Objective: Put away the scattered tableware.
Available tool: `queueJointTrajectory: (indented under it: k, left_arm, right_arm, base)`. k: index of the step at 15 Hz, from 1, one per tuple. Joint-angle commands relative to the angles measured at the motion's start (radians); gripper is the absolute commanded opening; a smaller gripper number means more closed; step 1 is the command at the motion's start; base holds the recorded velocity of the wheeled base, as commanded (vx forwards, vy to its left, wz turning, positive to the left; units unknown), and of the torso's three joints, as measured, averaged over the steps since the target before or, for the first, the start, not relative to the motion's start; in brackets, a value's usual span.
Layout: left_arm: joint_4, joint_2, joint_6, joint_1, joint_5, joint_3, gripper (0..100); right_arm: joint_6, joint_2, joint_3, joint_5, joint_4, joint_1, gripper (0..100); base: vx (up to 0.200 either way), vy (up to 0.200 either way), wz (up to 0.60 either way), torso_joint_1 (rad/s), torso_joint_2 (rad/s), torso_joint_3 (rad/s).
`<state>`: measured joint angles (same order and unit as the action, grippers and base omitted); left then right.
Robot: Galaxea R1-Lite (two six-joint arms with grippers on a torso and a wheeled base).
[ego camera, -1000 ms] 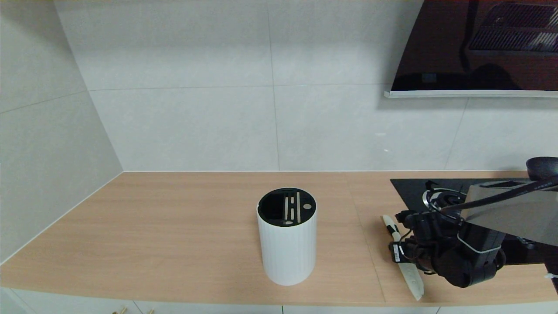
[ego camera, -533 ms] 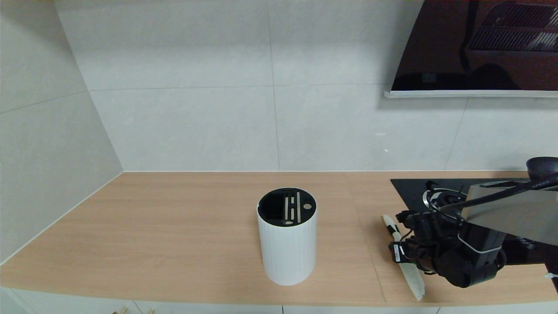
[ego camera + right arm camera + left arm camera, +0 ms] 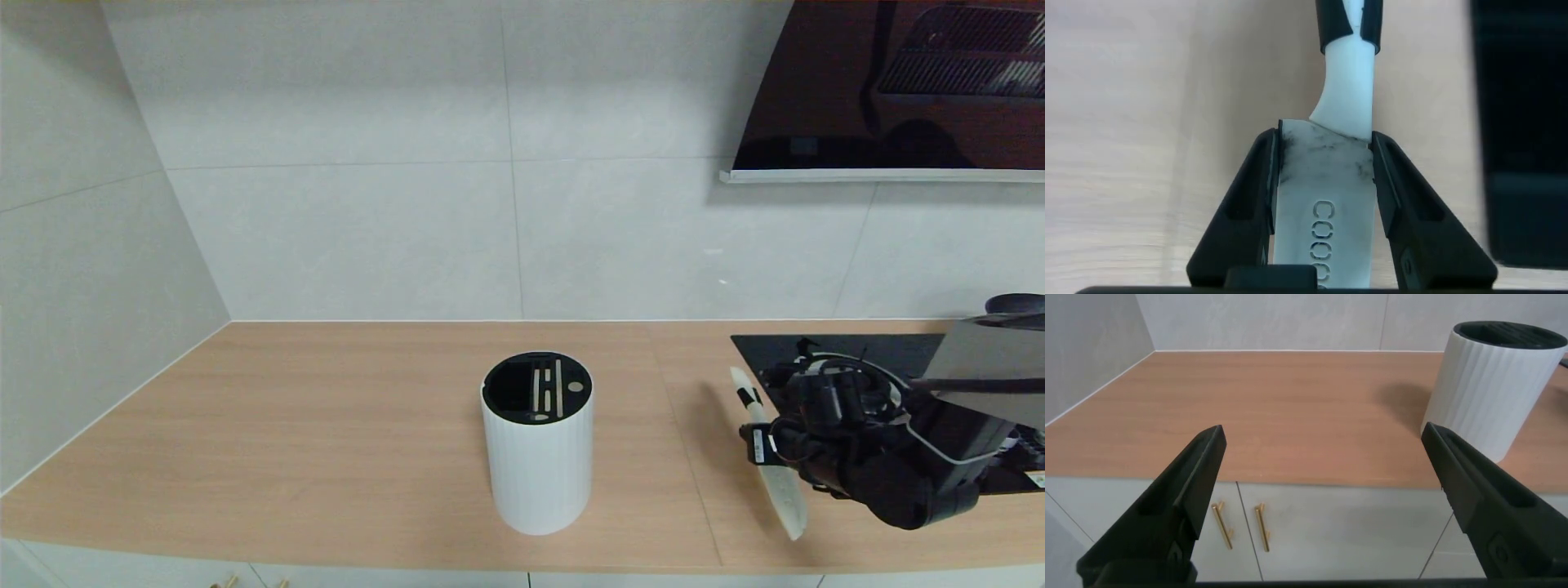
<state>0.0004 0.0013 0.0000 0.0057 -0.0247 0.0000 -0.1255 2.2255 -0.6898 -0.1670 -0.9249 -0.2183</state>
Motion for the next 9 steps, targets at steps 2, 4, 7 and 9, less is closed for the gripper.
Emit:
queueJointTrajectory:
  k: [2, 4, 7, 9]
  left_arm:
    - [-0.002, 0.0, 0.0, 0.0, -0.001, 0.0, 100]
    - [-0.043, 0.0, -0.015, 0.0, 0.003, -0.087, 100]
    - [0.116, 0.131, -0.018, -0.013, 0.181, -0.325, 100]
    - [0.179, 0.37, -0.021, -0.015, 0.391, -0.477, 100]
  right_arm:
    - [0.001, -0.254, 0.049, -0.002, 0.041, -0.041, 0]
    - [0.004, -0.354, 0.073, -0.003, 0.047, -0.061, 0]
    - [0.057, -0.452, -0.019, -0.002, 0.1, -0.085, 0]
    - [0.092, -0.509, -0.143, -0.002, 0.228, -0.141, 0]
  base:
    - [0.0, 0.0, 0.0, 0.0, 0.0, 0.0]
    - [0.0, 0.0, 0.0, 0.0, 0.0, 0.0]
    - [0.0, 0.0, 0.0, 0.0, 0.0, 0.0]
    - [0.0, 0.0, 0.0, 0.0, 0.0, 0.0]
